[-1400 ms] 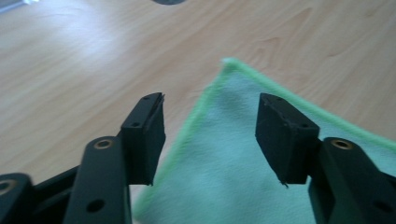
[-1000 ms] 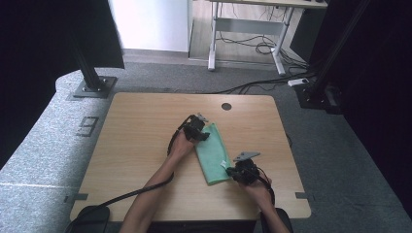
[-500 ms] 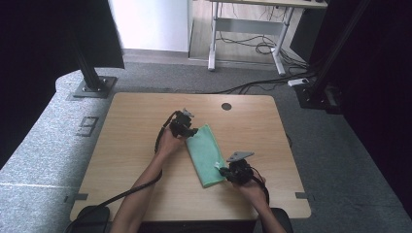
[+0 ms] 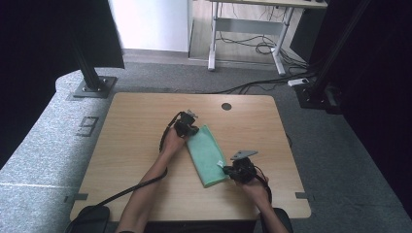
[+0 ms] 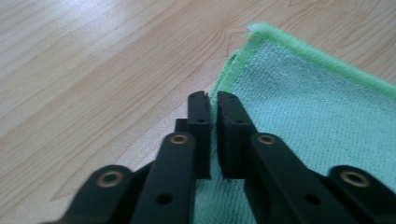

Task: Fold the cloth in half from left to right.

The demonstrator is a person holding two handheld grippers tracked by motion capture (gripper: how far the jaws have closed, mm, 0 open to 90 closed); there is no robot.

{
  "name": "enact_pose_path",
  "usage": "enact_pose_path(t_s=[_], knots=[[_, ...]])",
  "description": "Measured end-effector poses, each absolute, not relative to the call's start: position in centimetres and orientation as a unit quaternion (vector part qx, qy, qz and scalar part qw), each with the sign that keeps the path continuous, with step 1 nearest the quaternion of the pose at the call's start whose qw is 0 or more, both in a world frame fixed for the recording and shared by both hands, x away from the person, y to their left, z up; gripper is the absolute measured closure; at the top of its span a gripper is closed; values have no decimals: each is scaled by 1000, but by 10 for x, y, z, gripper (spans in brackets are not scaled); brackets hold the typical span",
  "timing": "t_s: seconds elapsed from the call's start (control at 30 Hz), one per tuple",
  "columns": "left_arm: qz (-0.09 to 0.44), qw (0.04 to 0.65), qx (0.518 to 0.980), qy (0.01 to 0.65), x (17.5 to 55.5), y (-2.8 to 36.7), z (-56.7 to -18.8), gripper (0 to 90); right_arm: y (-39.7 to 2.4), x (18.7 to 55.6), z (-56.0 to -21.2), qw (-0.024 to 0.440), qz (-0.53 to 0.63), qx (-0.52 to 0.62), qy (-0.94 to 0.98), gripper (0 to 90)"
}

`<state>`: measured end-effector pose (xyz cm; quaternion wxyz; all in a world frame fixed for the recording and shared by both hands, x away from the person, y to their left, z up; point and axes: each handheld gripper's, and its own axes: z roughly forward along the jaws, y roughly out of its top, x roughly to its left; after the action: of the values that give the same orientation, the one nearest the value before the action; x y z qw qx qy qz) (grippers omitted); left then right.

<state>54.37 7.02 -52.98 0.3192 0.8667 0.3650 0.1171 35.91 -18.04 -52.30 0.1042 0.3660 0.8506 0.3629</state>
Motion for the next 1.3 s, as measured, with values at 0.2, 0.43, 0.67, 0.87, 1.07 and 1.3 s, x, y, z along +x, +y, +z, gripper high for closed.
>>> enact_pose_path(t_s=[0.2,0.43,0.67,0.87,1.07,1.3], knots=[[124,319,869,358,541,71,-521,888,-180,356,-517,110,373,364,847,845],[135,301,880,340,535,79,-493,889,-178,351,-505,109,394,354,841,846],[129,289,882,349,537,77,-508,884,-180,355,-516,101,373,363,848,846],[135,301,874,356,539,74,-523,874,-185,359,-525,96,359,374,850,842],[147,313,865,364,538,74,-525,740,-187,360,-526,117,340,382,851,745],[157,337,861,348,525,77,-505,441,-200,362,-516,164,343,399,834,555]])
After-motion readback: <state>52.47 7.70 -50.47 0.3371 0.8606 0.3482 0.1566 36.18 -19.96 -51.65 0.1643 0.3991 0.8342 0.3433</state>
